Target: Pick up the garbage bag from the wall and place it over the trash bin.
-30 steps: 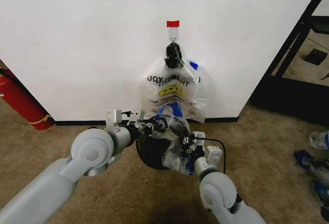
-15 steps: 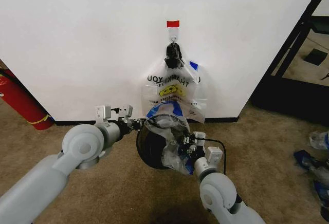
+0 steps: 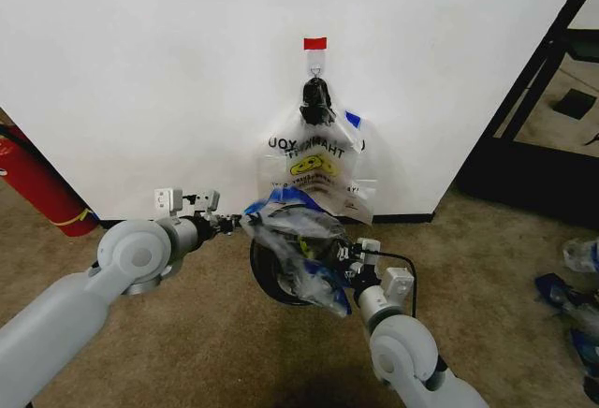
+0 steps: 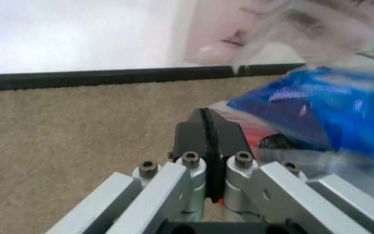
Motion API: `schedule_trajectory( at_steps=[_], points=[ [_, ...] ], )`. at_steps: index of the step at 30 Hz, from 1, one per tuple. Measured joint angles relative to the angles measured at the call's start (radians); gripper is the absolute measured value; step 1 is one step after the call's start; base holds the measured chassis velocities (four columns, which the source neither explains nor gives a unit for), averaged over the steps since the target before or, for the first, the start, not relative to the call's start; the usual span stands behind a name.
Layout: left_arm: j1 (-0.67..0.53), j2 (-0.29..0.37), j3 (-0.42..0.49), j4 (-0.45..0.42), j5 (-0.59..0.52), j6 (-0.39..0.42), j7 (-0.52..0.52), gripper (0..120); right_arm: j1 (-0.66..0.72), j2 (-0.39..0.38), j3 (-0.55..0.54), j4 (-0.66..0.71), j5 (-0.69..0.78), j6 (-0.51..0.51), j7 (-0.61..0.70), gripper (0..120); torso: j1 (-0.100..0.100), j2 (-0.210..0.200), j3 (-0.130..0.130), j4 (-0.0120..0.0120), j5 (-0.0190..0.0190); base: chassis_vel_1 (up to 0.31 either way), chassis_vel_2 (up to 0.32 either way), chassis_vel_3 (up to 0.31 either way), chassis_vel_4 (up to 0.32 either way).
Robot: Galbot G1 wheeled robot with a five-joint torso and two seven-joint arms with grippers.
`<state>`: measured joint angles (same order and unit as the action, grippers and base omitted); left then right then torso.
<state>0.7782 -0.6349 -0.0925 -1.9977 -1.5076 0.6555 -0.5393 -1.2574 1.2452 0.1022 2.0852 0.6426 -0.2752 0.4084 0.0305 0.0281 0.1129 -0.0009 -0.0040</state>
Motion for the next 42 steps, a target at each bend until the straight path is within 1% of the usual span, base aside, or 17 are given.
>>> schedule_trajectory(
  at_steps=[4,7,13,16,17,20,21,25,27,29,32,34,35,37,39,41,42],
  points=[
    [0.018,0.027,-0.001,0.013,0.01,0.0,0.031,0,-0.006,-0.005,0.022,0.008,0.024,0.0,-0.026,1,0.0,0.0,0.0,0.0002,0.0001,0.0,0.0,0.0,0.0],
    [0.032,0.027,-0.009,0.011,0.025,-0.004,0.042,0,-0.016,-0.013,0.023,0.009,0.014,-0.008,-0.038,1,0.0,0.0,0.0,0.0,0.0,0.0,0.0,0.0,0.0],
    [0.059,0.028,-0.046,-0.035,0.061,-0.011,0.042,3,-0.009,-0.006,0.022,0.005,0.014,-0.009,-0.018,1,0.0,0.0,0.0,0.0001,0.0002,0.0,0.0,0.0,0.0],
    [0.082,0.033,-0.08,-0.1,0.091,-0.014,0.041,16,-0.002,-0.006,0.022,-0.003,0.014,-0.022,0.001,1,0.0,0.0,0.0,-0.0001,0.0,0.0,0.0,0.0,0.0],
    [0.082,0.033,-0.08,-0.1,0.091,-0.014,0.041,16,-0.002,-0.006,0.022,-0.003,0.014,-0.022,0.001,1,0.0,0.0,0.0,-0.0001,0.0,0.0,0.0,0.0,0.0],
    [0.114,0.051,-0.137,-0.215,0.133,-0.015,0.042,32,0.0,-0.001,0.019,-0.008,0.015,-0.036,0.014,1,0.0,0.0,0.0,0.0001,0.0,0.0,0.0,0.0,0.0],
    [0.114,0.051,-0.137,-0.215,0.133,-0.015,0.042,32,0.0,-0.001,0.019,-0.008,0.015,-0.036,0.014,1,0.0,0.0,0.0,0.0001,0.0,0.0,0.0,0.0,0.0],
    [0.134,0.058,-0.155,-0.332,0.191,-0.029,0.051,51,-0.003,-0.004,0.02,-0.008,0.016,-0.037,0.013,1,0.0,0.0,0.0,0.0001,0.0003,0.0,0.0,0.0,0.0],
    [0.135,0.059,-0.15,-0.343,0.207,-0.034,0.06,52,-0.003,-0.005,0.02,-0.008,0.016,-0.037,0.012,1,0.0,0.0,0.0,0.0001,0.0003,0.0,0.0,0.0,0.0],
    [0.136,0.056,-0.12,-0.366,0.273,-0.051,0.104,62,-0.004,-0.007,0.02,-0.007,0.016,-0.036,0.01,1,0.0,0.0,0.0,0.0001,0.0002,0.0,0.0,0.0,0.0],
    [0.109,0.046,-0.071,-0.362,0.362,-0.064,0.157,75,-0.007,-0.01,0.017,-0.001,0.012,-0.036,0.008,1,0.0,0.0,0.0,0.0001,0.0,0.0,0.0,0.0,0.0],
    [0.085,0.042,-0.042,-0.356,0.384,-0.064,0.176,81,-0.011,-0.012,0.014,0.002,0.007,-0.036,0.007,1,0.0,0.0,0.0,0.0001,0.0001,0.0,0.0,0.0,0.0],
    [0.085,0.042,-0.042,-0.356,0.384,-0.064,0.176,81,-0.011,-0.012,0.014,0.002,0.007,-0.036,0.007,1,0.0,0.0,0.0,0.0001,0.0001,0.0,0.0,0.0,0.0],
    [0.022,0.04,0.033,-0.335,0.443,-0.063,0.215,91,-0.019,-0.019,0.006,0.008,-0.007,-0.036,0.002,1,0.0,0.0,0.0,-0.0001,0.0,0.0,0.0,0.0,0.0],
    [-0.039,0.04,0.107,-0.316,0.507,-0.058,0.246,98,-0.022,-0.025,0.0,0.016,-0.014,-0.037,0.0,1,0.0,0.0,0.0,-0.0003,0.0002,0.0,0.0,0.0,0.0],
    [-0.085,0.037,0.163,-0.297,0.56,-0.05,0.268,98,-0.021,-0.026,-0.002,0.02,-0.015,-0.038,0.0,1,0.0,0.0,0.0,0.0,0.0003,0.0,0.0,0.0,0.0],
    [-0.085,0.037,0.163,-0.297,0.56,-0.05,0.268,98,-0.021,-0.026,-0.002,0.02,-0.015,-0.038,0.0,1,0.0,0.0,0.0,0.0,0.0003,0.0,0.0,0.0,0.0]
  ],
)
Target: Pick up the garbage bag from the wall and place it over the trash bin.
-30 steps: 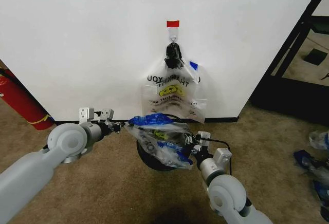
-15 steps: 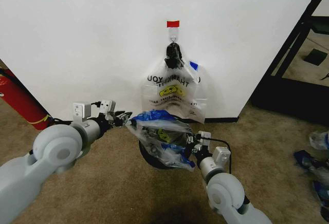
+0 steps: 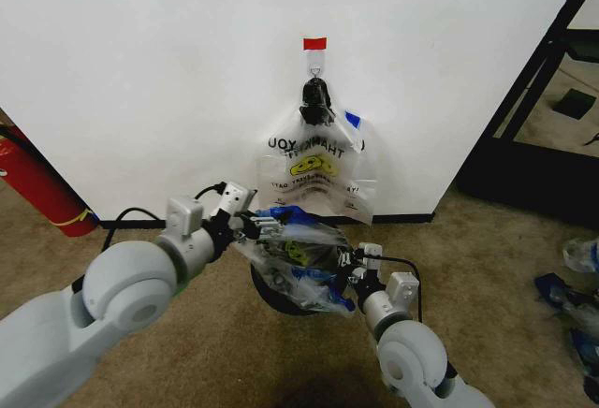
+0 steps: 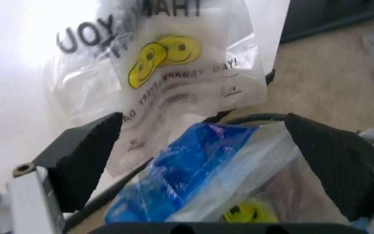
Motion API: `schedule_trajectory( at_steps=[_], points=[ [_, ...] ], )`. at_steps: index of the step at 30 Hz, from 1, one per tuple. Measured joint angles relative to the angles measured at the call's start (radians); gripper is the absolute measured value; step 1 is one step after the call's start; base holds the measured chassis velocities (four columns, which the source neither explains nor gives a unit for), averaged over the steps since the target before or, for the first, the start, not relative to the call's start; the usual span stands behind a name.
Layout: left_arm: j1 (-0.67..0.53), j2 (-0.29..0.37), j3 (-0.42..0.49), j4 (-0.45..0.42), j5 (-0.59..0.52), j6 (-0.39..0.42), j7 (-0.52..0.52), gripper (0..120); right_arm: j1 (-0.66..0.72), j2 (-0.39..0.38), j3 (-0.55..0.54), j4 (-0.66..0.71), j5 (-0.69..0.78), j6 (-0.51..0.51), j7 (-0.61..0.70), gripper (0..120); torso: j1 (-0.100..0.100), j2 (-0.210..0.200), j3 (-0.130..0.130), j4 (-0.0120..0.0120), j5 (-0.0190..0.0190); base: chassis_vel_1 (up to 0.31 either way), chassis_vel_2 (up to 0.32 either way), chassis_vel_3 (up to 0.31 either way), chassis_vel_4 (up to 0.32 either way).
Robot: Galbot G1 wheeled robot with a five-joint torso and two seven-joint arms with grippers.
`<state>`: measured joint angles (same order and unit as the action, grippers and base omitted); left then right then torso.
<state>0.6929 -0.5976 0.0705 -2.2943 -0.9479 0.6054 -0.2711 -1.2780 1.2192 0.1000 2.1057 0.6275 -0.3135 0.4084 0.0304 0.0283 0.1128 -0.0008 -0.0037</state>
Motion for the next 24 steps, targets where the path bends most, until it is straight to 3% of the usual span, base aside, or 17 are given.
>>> schedule_trajectory(
  at_steps=[6,18,22,24],
  points=[
    [-0.091,0.0,0.136,0.052,0.148,0.002,0.071,91,-0.001,-0.001,0.002,0.011,-0.001,-0.006,0.003,1,0.0,0.0,0.0,-0.0001,-0.0002,0.0,0.0,0.0,0.0],
    [-0.133,-0.002,0.252,0.114,0.25,-0.011,0.087,80,-0.015,0.006,0.003,0.021,-0.008,-0.008,0.006,1,0.0,0.0,0.0,0.0,-0.0001,0.0,0.0,0.0,0.0],
    [-0.137,-0.016,0.263,0.127,0.259,-0.025,0.057,64,-0.026,0.008,0.008,0.024,-0.012,-0.01,0.008,1,0.0,0.0,0.0,0.0,-0.0002,0.0,0.0,0.0,0.0],
    [-0.138,-0.016,0.263,0.127,0.259,-0.027,0.054,62,-0.027,0.008,0.008,0.024,-0.013,-0.01,0.008,1,0.0,0.0,0.0,-0.0001,-0.0002,0.0,0.0,0.0,0.0]
  ],
)
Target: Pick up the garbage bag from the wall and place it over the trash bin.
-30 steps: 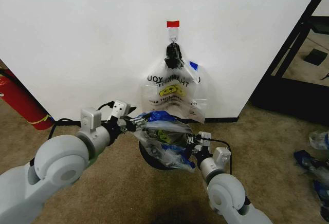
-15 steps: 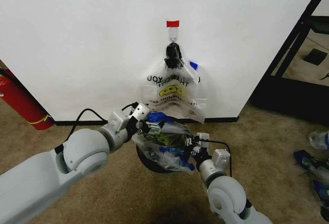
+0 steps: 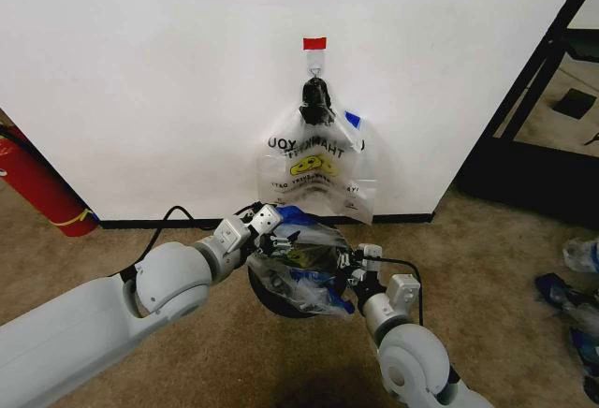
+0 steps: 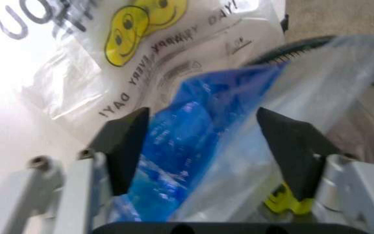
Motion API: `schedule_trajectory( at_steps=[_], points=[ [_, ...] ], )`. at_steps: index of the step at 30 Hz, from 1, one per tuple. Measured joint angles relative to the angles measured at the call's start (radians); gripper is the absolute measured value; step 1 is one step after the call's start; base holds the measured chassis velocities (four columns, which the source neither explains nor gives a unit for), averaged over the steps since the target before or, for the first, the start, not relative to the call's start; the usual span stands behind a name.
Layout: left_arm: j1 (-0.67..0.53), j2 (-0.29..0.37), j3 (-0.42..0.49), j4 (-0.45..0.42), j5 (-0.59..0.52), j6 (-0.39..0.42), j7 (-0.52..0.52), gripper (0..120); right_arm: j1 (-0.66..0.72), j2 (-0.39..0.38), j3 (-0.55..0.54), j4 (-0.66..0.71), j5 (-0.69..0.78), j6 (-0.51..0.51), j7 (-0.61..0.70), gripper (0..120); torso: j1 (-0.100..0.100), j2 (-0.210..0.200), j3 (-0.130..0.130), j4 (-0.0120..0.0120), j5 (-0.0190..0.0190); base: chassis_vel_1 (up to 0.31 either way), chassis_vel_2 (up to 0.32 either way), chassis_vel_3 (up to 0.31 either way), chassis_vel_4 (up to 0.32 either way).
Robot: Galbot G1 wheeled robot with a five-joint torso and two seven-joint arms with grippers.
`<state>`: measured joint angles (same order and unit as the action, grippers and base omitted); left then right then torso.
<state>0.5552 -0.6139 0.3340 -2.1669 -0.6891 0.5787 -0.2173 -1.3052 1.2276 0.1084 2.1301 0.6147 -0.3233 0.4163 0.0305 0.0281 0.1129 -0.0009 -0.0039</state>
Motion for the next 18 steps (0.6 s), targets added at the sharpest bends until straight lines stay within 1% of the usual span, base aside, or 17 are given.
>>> schedule_trajectory(
  at_steps=[4,5,8,9,11,12,13,14,16,17,18],
  points=[
    [-0.007,0.0,0.011,0.004,-0.007,-0.009,-0.012,43,-0.002,0.005,-0.003,-0.001,-0.004,-0.002,0.001,1,0.0,0.0,0.0,0.0,0.0,0.0,0.0,0.0,0.0],
    [-0.007,0.0,0.011,0.004,-0.007,-0.009,-0.012,43,-0.002,0.005,-0.003,-0.001,-0.004,-0.002,0.001,1,0.0,0.0,0.0,0.0,0.0,0.0,0.0,0.0,0.0],
    [-0.007,0.0,0.018,0.005,-0.015,-0.015,-0.016,34,0.001,0.01,-0.008,-0.003,-0.006,-0.005,0.003,1,0.0,0.0,0.0,0.0001,0.0,0.0,0.0,0.0,0.0],
    [-0.007,0.0,0.018,0.005,-0.019,-0.017,-0.017,27,0.002,0.011,-0.009,-0.004,-0.006,-0.006,0.004,1,0.0,0.0,0.0,0.0001,0.0,0.0,0.0,0.0,0.0],
    [-0.009,-0.002,0.021,0.006,-0.025,-0.024,-0.017,19,0.003,0.012,-0.012,-0.006,-0.006,-0.009,0.006,1,0.0,0.0,0.0,0.0001,0.0,0.0,0.0,0.0,0.0],
    [-0.009,-0.002,0.021,0.006,-0.025,-0.024,-0.017,19,0.003,0.012,-0.012,-0.006,-0.006,-0.009,0.006,1,0.0,0.0,0.0,0.0001,0.0,0.0,0.0,0.0,0.0],
    [-0.012,-0.003,0.025,0.011,-0.026,-0.03,-0.017,14,0.003,0.012,-0.013,-0.008,-0.006,-0.011,0.007,1,0.0,0.0,0.0,0.0001,0.0001,0.0,0.0,0.0,0.0],
    [-0.014,-0.005,0.027,0.014,-0.026,-0.034,-0.017,12,0.003,0.012,-0.014,-0.009,-0.007,-0.012,0.007,1,0.0,0.0,0.0,0.0001,0.0,0.0,0.0,0.0,0.0],
    [-0.018,-0.008,0.029,0.018,-0.027,-0.042,-0.017,4,0.002,0.012,-0.015,-0.011,-0.009,-0.014,0.007,1,0.0,0.0,0.0,0.0002,0.0,0.0,0.0,0.0,0.0],
    [-0.02,-0.01,0.03,0.018,-0.028,-0.045,-0.017,0,0.001,0.012,-0.015,-0.012,-0.01,-0.015,0.007,1,0.0,0.0,0.0,0.0001,0.0,0.0,0.0,0.0,0.0],
    [-0.029,-0.013,0.032,0.018,-0.033,-0.05,-0.017,0,0.001,0.012,-0.015,-0.014,-0.013,-0.015,0.008,1,0.0,0.0,0.0,0.0001,0.0,0.0,0.0,0.0,0.0]
  ],
)
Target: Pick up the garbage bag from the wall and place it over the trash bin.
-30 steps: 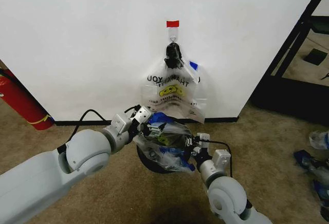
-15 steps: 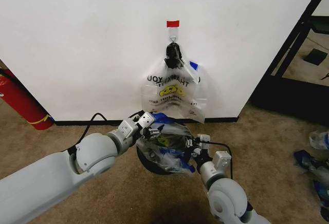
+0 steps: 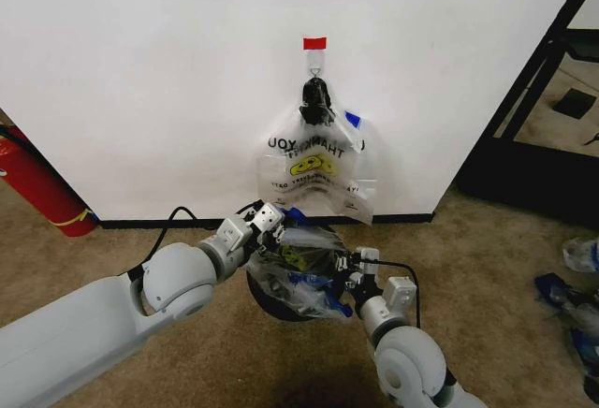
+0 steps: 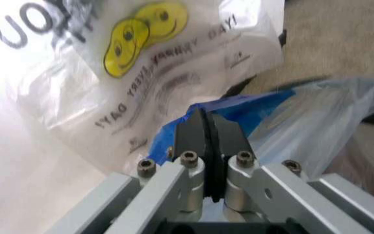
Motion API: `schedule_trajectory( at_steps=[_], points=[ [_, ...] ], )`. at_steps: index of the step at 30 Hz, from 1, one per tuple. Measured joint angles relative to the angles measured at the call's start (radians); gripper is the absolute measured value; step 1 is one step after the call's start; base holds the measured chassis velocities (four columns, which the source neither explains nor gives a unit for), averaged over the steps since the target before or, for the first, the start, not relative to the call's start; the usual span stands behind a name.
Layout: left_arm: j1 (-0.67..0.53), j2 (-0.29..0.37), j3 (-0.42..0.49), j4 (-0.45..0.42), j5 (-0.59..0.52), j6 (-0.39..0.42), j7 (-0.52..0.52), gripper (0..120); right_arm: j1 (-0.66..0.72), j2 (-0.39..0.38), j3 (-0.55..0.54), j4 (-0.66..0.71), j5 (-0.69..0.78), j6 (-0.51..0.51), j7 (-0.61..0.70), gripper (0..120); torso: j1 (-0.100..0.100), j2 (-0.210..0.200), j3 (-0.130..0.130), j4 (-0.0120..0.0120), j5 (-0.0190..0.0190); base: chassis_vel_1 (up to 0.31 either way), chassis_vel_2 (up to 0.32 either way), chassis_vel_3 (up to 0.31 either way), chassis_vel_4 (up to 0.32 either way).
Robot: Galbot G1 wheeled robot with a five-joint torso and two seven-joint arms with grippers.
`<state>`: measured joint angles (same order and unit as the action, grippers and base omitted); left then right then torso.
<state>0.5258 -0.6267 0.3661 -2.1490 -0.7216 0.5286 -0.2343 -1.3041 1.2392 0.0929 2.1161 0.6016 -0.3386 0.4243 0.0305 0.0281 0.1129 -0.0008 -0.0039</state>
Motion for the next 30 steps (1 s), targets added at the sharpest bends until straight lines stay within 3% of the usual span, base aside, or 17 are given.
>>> schedule_trajectory(
  at_steps=[16,30],
  points=[
    [-0.193,-0.079,0.116,0.046,-0.038,0.003,-0.007,0,-0.014,-0.013,-0.034,-0.003,-0.077,0.005,-0.048,1,0.0,0.0,0.0,-0.0001,0.0001,0.0,0.0,0.0,0.0],
    [-0.228,-0.061,0.154,0.172,-0.054,0.01,0.048,0,-0.053,-0.031,-0.042,0.008,-0.211,0.064,-0.158,1,0.0,0.0,0.0,0.0,-0.0001,0.0,0.0,0.0,0.0]
  ],
)
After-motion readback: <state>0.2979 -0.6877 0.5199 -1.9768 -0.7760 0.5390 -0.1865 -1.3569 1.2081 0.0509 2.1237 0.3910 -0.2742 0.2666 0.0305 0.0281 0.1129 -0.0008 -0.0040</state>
